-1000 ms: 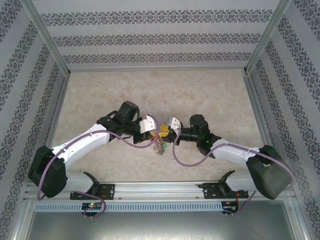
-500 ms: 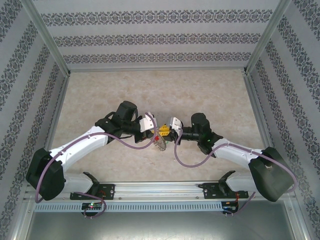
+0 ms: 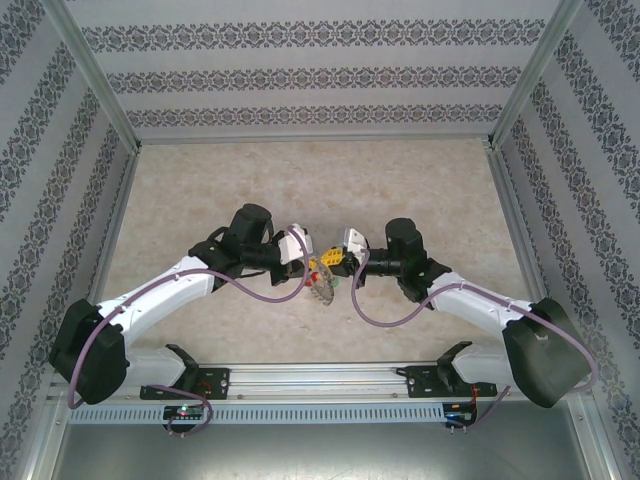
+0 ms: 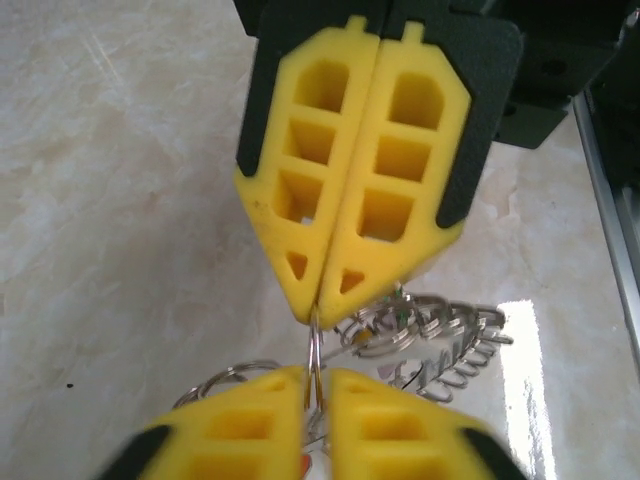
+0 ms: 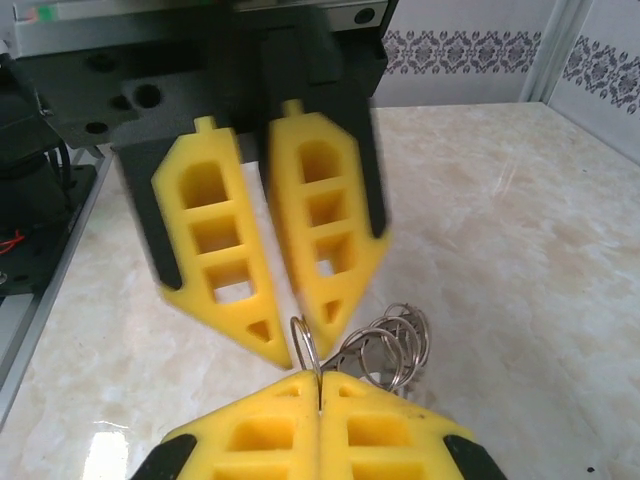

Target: Put the keys on the keyring

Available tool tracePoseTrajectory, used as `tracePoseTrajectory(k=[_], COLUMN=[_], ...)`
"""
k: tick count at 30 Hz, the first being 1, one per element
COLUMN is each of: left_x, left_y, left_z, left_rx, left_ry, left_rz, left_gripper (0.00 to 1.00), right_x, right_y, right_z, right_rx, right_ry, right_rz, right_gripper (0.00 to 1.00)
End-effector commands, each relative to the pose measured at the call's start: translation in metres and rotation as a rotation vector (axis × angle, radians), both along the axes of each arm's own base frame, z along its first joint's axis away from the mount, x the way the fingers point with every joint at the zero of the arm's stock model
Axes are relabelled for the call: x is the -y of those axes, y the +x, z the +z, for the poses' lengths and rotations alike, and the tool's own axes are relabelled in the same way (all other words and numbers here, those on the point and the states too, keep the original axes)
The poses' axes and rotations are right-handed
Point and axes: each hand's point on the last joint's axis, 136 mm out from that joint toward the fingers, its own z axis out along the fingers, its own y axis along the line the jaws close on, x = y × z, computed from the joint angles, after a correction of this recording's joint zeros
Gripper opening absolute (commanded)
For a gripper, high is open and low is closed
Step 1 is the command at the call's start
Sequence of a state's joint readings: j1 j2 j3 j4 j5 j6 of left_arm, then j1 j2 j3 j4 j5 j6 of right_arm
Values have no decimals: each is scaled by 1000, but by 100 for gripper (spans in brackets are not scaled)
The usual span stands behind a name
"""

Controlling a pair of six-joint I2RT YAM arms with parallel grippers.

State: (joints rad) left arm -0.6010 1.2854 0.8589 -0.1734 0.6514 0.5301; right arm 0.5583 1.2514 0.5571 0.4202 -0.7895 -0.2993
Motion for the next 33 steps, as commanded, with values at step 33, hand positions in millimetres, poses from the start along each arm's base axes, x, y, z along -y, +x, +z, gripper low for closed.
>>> tracePoseTrajectory(k=[33], left_x=[5], left_y=[-13], left_z=[14], left_rx=[59], left_ry=[-41], left_rz=[-92], left_gripper=[35], right_x=[-1], right_y=[-9], right_z=[22], right_rx=[141], right_ry=[-213], right_rz=[38], right_gripper=[0])
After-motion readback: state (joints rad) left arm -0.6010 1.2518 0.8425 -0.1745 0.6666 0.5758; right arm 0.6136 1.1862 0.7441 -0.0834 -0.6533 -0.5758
